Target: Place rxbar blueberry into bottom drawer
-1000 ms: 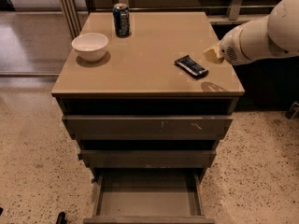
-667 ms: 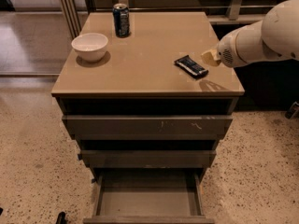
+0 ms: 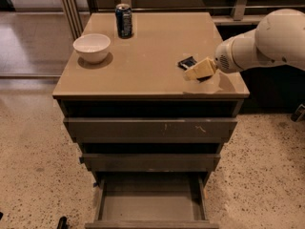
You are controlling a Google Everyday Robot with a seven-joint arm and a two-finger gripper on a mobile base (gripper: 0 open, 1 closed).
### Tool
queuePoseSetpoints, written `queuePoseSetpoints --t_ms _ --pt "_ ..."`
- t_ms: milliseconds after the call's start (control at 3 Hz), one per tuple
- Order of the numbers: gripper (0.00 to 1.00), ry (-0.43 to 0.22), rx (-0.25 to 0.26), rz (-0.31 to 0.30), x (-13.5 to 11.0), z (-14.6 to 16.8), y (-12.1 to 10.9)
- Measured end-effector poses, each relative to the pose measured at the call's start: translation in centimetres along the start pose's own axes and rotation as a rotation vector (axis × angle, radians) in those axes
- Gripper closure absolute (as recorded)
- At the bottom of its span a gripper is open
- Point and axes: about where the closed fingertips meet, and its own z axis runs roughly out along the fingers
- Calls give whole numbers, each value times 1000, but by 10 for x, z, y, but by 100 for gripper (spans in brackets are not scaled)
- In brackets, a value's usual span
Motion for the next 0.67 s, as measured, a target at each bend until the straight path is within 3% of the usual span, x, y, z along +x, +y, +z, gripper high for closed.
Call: queuePoseSetpoints --t_ms 667 --pt "15 24 -38 37 11 36 7"
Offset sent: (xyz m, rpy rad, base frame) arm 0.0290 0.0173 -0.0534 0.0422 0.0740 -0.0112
